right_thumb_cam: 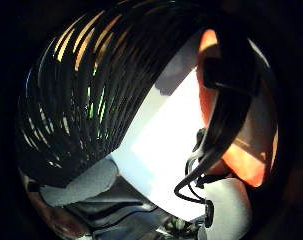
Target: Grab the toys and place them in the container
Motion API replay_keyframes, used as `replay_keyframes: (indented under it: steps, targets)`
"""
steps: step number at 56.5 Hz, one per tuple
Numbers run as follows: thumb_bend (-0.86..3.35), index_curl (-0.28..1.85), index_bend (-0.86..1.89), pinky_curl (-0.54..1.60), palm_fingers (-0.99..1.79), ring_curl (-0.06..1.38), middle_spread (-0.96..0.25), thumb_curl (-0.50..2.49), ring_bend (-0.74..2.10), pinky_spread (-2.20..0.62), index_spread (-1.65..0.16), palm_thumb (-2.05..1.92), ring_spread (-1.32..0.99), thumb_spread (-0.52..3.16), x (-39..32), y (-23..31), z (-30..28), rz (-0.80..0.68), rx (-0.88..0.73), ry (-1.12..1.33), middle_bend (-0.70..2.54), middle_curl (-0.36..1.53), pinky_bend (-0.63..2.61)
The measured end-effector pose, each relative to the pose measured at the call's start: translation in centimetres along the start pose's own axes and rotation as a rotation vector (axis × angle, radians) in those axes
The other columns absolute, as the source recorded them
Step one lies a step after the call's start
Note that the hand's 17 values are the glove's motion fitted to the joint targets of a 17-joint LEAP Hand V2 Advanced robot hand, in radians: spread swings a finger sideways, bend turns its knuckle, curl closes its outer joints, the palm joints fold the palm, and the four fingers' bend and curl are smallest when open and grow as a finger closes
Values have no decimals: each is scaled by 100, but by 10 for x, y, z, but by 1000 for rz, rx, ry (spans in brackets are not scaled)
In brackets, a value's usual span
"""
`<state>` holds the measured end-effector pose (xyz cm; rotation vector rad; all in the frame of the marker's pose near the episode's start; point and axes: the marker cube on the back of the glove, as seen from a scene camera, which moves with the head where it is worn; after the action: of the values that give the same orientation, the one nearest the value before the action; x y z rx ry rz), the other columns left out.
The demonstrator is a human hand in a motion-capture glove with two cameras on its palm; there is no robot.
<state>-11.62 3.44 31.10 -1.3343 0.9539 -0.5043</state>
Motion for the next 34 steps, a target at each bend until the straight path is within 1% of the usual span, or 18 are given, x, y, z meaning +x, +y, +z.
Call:
replay_keyframes:
  steps: [1,4,6,10,12,19,25,29,34]
  targets:
    - [6,17,13,32,6,33,5,38,37,5,-29,48,-1,143,-1,0,0,5,8,6,23,23,102]
    - [11,15,9,32,32,36,1,38,51,-6,-30,52,-5,155,0,1,-2,12,26,19,33,26,106]
    - [13,14,8,32,38,37,0,38,60,-11,-30,53,-8,161,1,1,-2,12,41,28,34,27,108]
    - [20,13,9,35,53,44,-6,39,77,-20,-30,59,-16,166,9,5,-6,23,101,65,42,32,112]
    - [24,13,13,36,69,48,-9,41,89,-24,-30,63,-21,166,14,9,-8,34,132,87,49,34,112]
    - [24,17,20,41,65,56,-19,50,98,-32,-29,74,-31,146,35,23,-26,84,154,22,55,40,115]
    - [22,21,25,43,66,59,-25,58,100,-36,-29,78,-36,130,42,36,-61,91,272,-74,59,45,115]
    - [20,24,28,43,67,60,-29,63,102,-37,-29,80,-39,120,33,45,-93,56,373,-152,61,48,114]
    - [18,28,32,45,67,62,-32,68,102,-38,-29,81,-42,110,-8,55,-121,-49,447,-201,64,53,115]
